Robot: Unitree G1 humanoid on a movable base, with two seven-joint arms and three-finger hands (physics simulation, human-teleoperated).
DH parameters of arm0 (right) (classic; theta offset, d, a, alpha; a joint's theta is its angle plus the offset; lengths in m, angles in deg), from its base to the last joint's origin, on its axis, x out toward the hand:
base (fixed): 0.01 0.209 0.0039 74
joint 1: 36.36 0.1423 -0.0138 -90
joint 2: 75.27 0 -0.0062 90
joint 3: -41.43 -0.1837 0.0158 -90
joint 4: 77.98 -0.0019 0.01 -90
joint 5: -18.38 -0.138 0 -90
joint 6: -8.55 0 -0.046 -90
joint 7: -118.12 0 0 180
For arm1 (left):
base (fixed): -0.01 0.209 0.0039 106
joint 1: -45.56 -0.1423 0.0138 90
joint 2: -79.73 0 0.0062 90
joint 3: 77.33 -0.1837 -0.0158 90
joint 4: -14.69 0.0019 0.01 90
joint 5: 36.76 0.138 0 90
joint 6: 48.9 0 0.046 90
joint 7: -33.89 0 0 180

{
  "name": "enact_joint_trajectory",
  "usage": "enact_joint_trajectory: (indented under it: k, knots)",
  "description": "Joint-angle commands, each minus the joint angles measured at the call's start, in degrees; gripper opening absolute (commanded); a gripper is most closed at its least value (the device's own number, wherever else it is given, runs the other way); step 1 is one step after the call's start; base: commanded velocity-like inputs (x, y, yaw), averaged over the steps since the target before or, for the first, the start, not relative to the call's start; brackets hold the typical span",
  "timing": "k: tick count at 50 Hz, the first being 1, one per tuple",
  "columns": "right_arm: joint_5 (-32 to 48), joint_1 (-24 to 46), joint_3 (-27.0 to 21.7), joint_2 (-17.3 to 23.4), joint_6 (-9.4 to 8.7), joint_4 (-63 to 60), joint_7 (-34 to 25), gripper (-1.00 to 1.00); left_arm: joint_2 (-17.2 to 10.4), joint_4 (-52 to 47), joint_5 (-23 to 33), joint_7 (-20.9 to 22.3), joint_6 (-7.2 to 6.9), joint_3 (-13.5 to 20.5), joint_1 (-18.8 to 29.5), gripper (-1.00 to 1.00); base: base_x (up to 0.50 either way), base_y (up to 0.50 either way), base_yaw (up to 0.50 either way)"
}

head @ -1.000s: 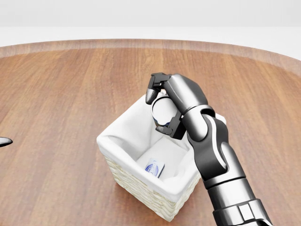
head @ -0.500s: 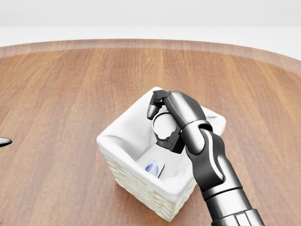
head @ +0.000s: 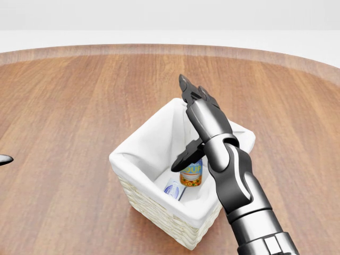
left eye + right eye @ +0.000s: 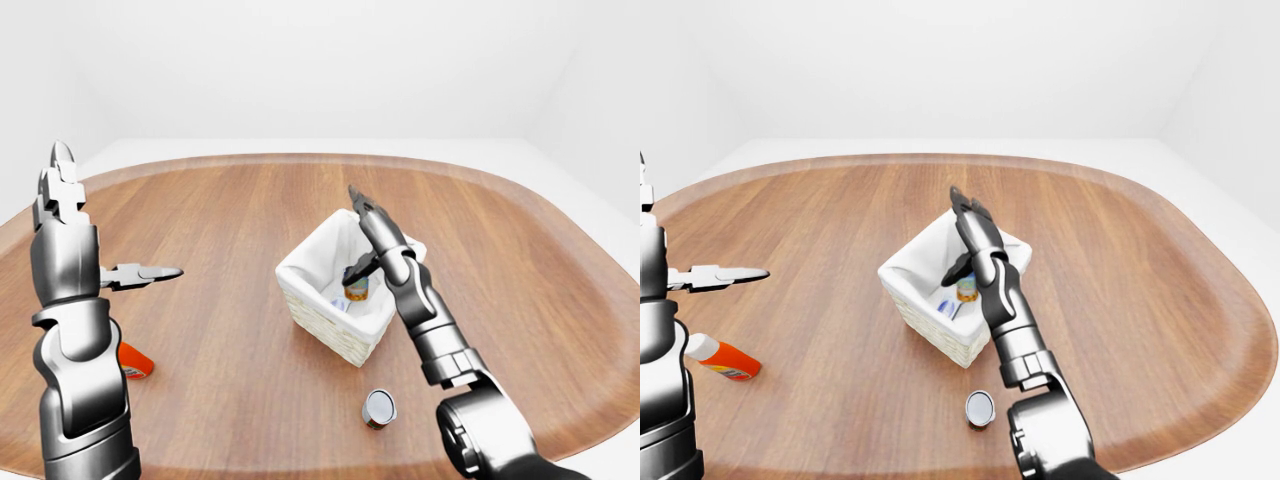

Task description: Pick up the alphabet soup and the cream cheese box, and put them in the basket.

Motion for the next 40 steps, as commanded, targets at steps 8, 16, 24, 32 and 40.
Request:
enact_joint_trajectory:
  k: [8,16,24,32,40]
  knots:
    - [1.8,-1.4,0.3,-0.3,0.00,-8.7,-2.9,1.00,0.0,-0.3,0.0,0.1,0.00,-0.1,0.0,1.00,0.00,0.00,0.00]
    - [1.8,-2.0,-0.4,-0.8,0.00,-14.8,-0.1,1.00,0.1,-0.5,0.2,0.3,0.00,-0.1,0.0,1.00,0.00,0.00,0.00]
    - [1.8,-2.0,-0.4,-0.8,0.00,-18.3,4.3,1.00,0.1,-0.2,0.3,0.1,0.00,-0.1,0.0,1.00,0.00,0.00,0.00]
    - [-1.1,-2.2,-1.2,-1.9,0.00,-20.3,11.0,1.00,-0.1,0.1,0.3,0.1,0.00,-0.1,0.2,1.00,0.00,0.00,0.00]
    - [-8.0,-2.5,-1.1,-1.7,0.00,-22.3,16.0,1.00,-0.1,0.1,0.2,0.5,0.00,-0.2,0.2,1.00,0.00,0.00,0.00]
